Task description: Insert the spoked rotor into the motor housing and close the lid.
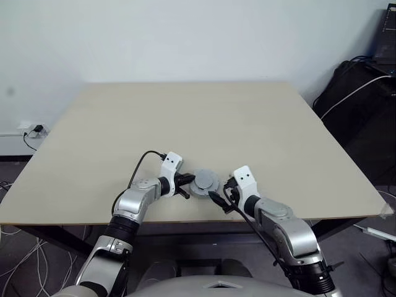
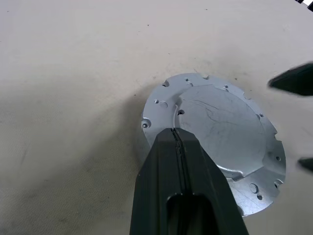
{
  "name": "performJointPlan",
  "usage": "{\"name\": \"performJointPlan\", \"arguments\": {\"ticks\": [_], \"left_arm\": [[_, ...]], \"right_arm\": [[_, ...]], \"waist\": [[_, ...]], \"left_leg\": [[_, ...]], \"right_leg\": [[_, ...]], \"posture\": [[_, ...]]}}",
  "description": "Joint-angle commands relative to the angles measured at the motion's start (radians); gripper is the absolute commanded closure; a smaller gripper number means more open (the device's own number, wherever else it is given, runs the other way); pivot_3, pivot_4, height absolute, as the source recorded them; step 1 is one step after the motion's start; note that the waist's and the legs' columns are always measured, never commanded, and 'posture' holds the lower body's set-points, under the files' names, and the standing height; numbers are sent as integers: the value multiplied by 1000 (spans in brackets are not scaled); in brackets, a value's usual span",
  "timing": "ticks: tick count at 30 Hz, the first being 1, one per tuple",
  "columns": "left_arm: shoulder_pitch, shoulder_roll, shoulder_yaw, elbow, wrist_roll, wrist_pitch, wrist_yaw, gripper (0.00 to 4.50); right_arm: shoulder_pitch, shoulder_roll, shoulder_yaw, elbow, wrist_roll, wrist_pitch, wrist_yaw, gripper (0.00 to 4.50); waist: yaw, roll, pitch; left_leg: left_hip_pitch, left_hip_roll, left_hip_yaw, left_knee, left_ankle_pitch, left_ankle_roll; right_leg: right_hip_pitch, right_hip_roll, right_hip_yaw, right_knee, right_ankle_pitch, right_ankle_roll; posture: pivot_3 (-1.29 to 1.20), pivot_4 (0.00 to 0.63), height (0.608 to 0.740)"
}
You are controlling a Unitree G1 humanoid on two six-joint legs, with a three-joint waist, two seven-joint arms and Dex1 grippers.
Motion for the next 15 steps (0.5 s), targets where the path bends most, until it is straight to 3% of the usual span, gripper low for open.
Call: {"name": "performJointPlan", "arguments": {"ticks": [1,3,6,15], "left_arm": [[6,-9,-19,0,-6,5,-19,4500],[5,-10,-20,1,-5,3,-21,4500],[4,-9,-20,2,-5,1,-24,4500],[3,-4,-13,3,-2,-4,-26,4500]], "right_arm": [[-13,59,-85,-55,81,39,-39,41],[-38,108,-169,-29,198,135,-17,41],[-76,158,-243,33,249,195,-58,41],[-165,220,-285,207,294,204,-124,41]], "waist": [[1,0,0],[1,0,0],[1,0,0],[-1,2,0]], "left_leg": [[0,0,0,0,0,0],[0,0,0,0,0,0],[0,-1,0,0,0,0],[0,-2,0,-1,0,0]], "right_leg": [[0,0,0,0,0,0],[0,0,0,0,0,0],[0,0,0,0,0,0],[-1,1,0,0,3,-5]], "posture": [[0,0,740],[0,0,740],[0,0,740],[0,0,740]]}}
